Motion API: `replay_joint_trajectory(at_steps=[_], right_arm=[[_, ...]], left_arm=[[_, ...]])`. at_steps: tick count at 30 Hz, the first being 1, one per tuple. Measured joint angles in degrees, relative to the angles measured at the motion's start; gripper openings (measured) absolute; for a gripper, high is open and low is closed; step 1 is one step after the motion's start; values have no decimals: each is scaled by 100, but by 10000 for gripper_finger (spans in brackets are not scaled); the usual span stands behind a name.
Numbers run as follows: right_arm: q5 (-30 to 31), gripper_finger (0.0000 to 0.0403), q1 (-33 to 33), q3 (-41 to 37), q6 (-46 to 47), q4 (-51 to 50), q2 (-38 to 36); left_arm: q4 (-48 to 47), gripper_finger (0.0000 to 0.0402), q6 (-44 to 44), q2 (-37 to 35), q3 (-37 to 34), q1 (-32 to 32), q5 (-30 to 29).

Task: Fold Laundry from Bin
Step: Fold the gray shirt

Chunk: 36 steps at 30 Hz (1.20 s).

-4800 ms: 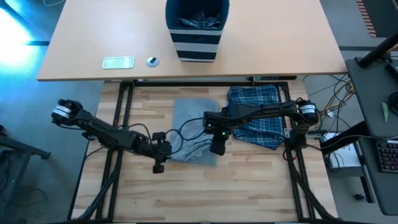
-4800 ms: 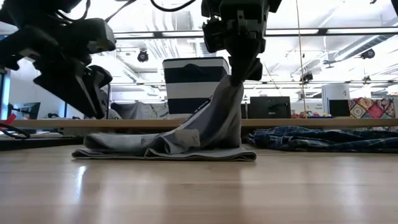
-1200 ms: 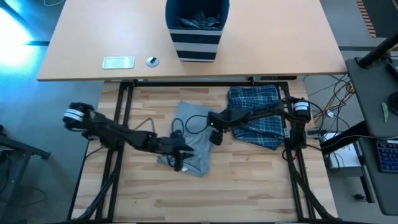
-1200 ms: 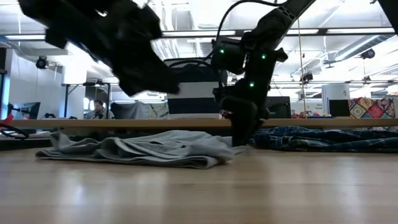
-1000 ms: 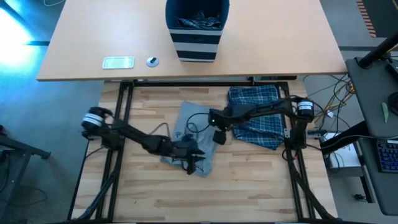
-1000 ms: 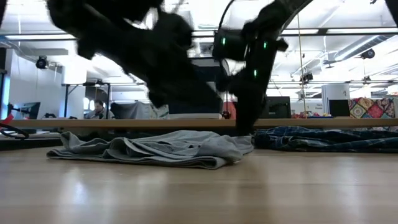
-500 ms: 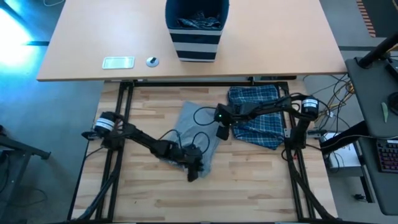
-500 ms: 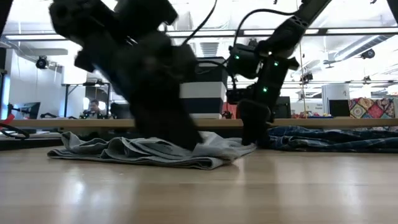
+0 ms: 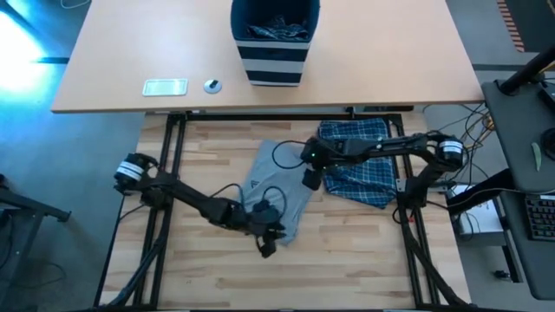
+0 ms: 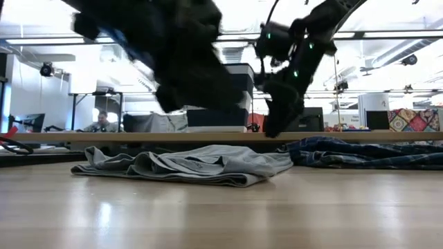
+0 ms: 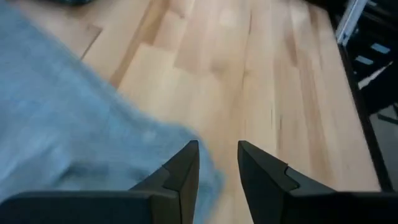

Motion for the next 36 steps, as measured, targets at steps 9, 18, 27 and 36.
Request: replay_joint_trajectory(at_steps=[9, 18, 27, 36], right_arm=[[151, 249, 152, -248, -98, -416, 131], [583, 249, 1450, -247, 295, -841, -426], [1036, 249, 2656, -193, 1580, -828, -512], [1183, 249, 3174, -193, 2261, -816, -506]], left_arm=[[-457, 96, 698, 808, 776, 37, 510], [-1960, 125, 1760, 925, 1373, -324, 303], [-2154, 194, 2130, 1321, 1807, -320, -309], [-2529, 151, 1944, 1332, 1769, -267, -302]])
